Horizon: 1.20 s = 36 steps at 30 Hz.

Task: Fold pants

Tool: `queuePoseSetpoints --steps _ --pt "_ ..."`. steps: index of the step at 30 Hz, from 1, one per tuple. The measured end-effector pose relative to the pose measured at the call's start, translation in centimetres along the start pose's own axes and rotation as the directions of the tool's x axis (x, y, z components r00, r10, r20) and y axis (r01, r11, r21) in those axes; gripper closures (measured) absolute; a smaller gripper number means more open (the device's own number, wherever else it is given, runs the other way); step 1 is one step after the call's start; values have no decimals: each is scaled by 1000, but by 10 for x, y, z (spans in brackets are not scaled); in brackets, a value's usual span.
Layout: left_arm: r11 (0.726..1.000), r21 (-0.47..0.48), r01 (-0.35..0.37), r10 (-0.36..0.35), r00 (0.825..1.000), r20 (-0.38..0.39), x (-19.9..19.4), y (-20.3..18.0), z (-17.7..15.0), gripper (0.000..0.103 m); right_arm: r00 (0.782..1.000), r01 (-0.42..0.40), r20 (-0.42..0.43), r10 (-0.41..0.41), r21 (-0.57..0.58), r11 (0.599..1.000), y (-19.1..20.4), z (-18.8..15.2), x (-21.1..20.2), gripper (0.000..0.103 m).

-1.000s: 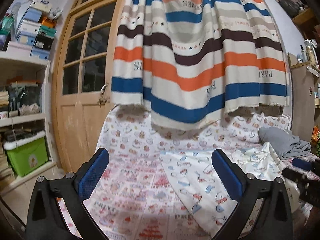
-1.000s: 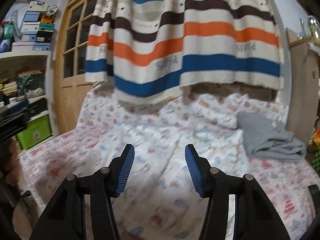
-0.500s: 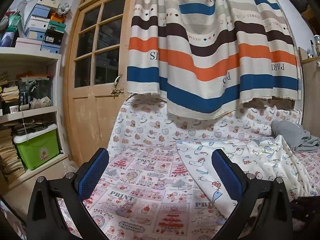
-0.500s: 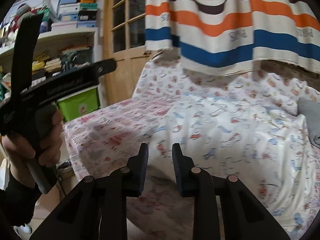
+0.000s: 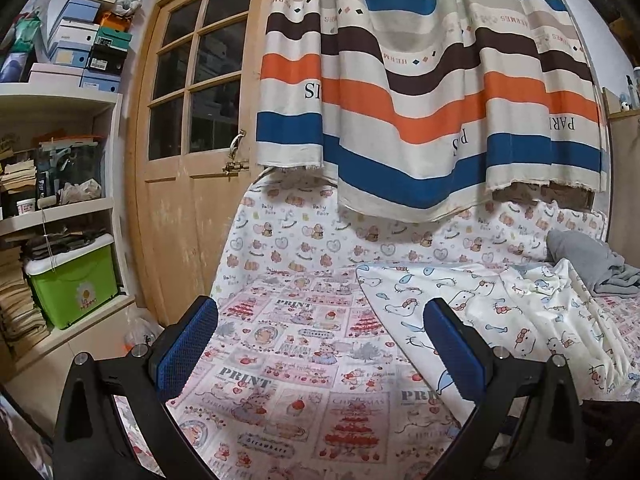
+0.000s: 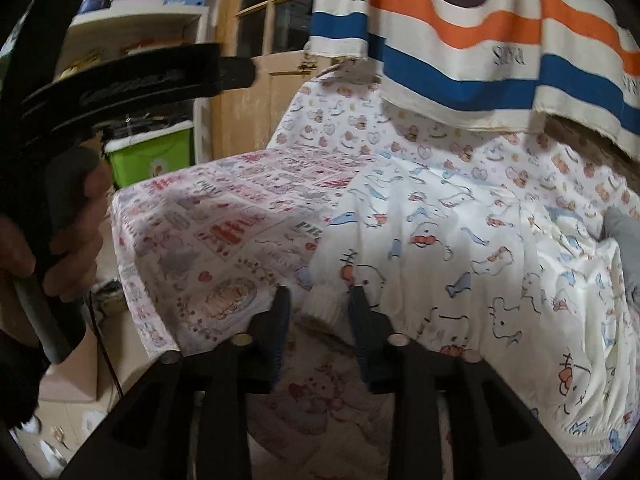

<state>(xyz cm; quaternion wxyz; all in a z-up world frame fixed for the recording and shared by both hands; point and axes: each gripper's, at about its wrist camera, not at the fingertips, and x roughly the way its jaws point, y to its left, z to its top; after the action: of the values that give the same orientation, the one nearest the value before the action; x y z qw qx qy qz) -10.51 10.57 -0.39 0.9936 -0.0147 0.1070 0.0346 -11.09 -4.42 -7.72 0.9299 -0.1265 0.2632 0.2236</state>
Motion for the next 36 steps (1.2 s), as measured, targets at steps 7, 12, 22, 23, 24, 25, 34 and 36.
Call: queuePoseSetpoints --steps 7,12,22,23,24,25,34,36 --pt "1000 -2 0 0 1000 1 0 -2 1 1 996 89 14 -89 -24 996 6 -1 2 91" --pt "1000 3 2 -2 1000 14 -4 -6 3 1 999 -38 10 37 47 998 -1 4 -4 94" --pt "998 61 36 -37 999 19 -6 -30 10 1 990 -38 144 3 236 971 -64 6 -50 88" --pt "997 66 48 -50 999 19 -5 -33 13 1 988 -15 156 -23 238 971 -71 7 -58 87" --pt "995 72 64 -66 998 18 -4 -37 16 1 985 9 168 -51 244 970 -80 9 -65 87" --pt "994 76 79 -81 997 17 -2 -42 19 1 981 33 177 -80 253 967 -89 10 -73 86" --pt "946 148 290 -283 957 -65 47 -108 76 1 900 283 193 -391 422 861 -224 25 -131 82" --pt "932 162 325 -312 945 -100 66 -129 92 1 888 299 190 -419 453 840 -260 35 -135 82"
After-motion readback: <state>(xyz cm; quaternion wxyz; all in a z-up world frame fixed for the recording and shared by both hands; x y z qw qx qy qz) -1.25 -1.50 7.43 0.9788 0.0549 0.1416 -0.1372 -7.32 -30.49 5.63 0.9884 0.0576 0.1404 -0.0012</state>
